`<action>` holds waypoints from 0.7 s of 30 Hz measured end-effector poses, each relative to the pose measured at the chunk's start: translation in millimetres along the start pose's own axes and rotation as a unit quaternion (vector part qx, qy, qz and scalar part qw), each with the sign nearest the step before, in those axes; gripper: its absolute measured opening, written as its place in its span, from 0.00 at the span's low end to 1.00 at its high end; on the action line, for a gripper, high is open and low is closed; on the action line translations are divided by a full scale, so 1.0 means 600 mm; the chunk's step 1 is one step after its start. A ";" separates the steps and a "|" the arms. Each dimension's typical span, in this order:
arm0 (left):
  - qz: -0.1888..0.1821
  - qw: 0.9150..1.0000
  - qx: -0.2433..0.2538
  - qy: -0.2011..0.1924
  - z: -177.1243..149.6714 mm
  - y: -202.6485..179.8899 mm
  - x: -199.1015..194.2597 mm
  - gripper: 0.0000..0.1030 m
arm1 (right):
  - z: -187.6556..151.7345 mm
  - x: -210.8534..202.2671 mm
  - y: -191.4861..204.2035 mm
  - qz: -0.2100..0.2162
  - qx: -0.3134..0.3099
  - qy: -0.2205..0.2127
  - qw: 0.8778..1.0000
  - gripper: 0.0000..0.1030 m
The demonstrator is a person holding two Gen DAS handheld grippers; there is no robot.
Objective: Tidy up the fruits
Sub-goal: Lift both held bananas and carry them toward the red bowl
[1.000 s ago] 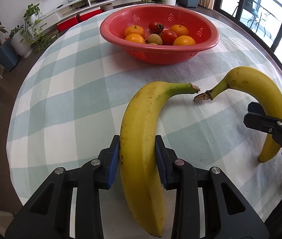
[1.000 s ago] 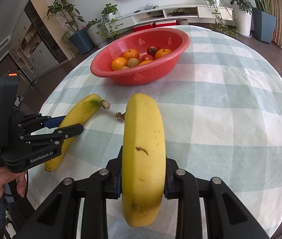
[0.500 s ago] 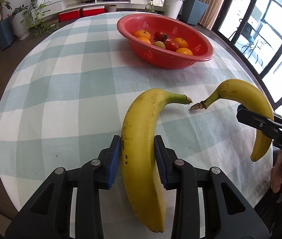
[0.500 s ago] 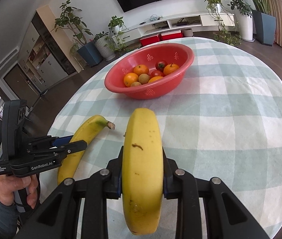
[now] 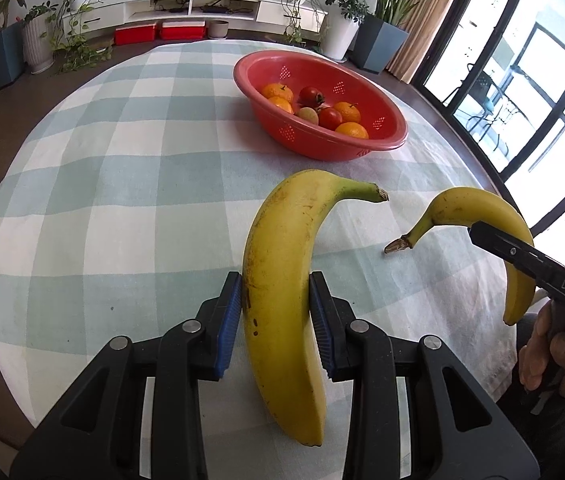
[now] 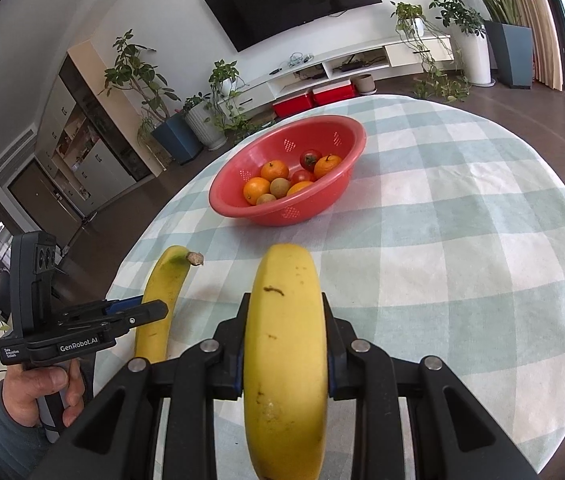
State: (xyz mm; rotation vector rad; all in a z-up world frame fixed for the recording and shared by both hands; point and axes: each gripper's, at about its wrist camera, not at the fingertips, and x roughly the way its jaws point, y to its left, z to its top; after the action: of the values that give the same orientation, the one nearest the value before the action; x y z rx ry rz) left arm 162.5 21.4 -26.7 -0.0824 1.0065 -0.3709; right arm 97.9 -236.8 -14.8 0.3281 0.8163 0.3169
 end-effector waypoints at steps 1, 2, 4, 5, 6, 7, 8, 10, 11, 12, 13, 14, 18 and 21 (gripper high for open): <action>0.000 1.000 0.000 0.002 0.000 0.000 0.001 0.30 | 0.000 0.002 0.001 -0.001 -0.001 0.003 1.000 0.29; 0.000 1.000 -0.001 0.002 -0.001 0.000 0.003 0.30 | -0.001 0.003 0.001 -0.003 -0.002 0.003 1.000 0.29; -0.002 1.000 -0.003 0.001 -0.003 0.001 0.004 0.30 | -0.001 0.000 0.002 -0.002 -0.004 0.000 1.000 0.29; -0.003 1.000 -0.004 0.000 -0.004 0.001 0.003 0.30 | 0.000 0.000 0.002 -0.002 -0.005 -0.001 1.000 0.29; -0.004 1.000 -0.006 -0.002 -0.003 0.003 0.003 0.30 | -0.001 -0.001 0.002 -0.003 -0.005 -0.002 1.000 0.29; -0.006 1.000 -0.008 -0.003 -0.003 0.004 0.002 0.30 | -0.001 -0.003 0.002 -0.003 -0.004 -0.004 1.000 0.29; -0.008 1.000 -0.010 -0.004 -0.003 0.005 0.002 0.30 | -0.001 -0.004 0.002 -0.003 -0.003 -0.005 1.000 0.29; -0.017 1.000 -0.017 -0.006 -0.003 0.007 -0.001 0.30 | 0.001 -0.010 0.001 -0.003 -0.002 -0.014 1.000 0.29; -0.022 1.000 -0.019 -0.008 -0.003 0.008 -0.003 0.30 | 0.002 -0.013 0.001 -0.002 -0.002 -0.018 1.000 0.29; -0.025 0.999 -0.019 -0.011 -0.003 0.008 -0.006 0.30 | 0.004 -0.018 0.002 0.000 -0.002 -0.023 1.000 0.29; -0.026 0.999 -0.018 -0.014 -0.003 0.006 -0.010 0.30 | 0.006 -0.021 0.003 0.002 -0.003 -0.027 1.000 0.29; -0.027 0.999 -0.018 -0.017 -0.002 0.004 -0.013 0.30 | 0.007 -0.023 0.005 0.003 -0.005 -0.029 1.000 0.29; -0.033 0.999 -0.015 -0.028 0.001 -0.002 -0.027 0.30 | 0.010 -0.027 0.008 0.003 -0.009 -0.033 0.999 0.29; -0.034 0.999 -0.015 -0.029 0.001 -0.004 -0.028 0.30 | 0.010 -0.023 0.007 0.001 -0.010 -0.029 1.000 0.29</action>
State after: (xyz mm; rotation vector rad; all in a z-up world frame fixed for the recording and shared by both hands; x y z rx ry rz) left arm 154.3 24.6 -12.4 -0.1550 0.9534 -0.4129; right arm 93.0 -239.2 -0.5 0.3185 0.7549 0.3152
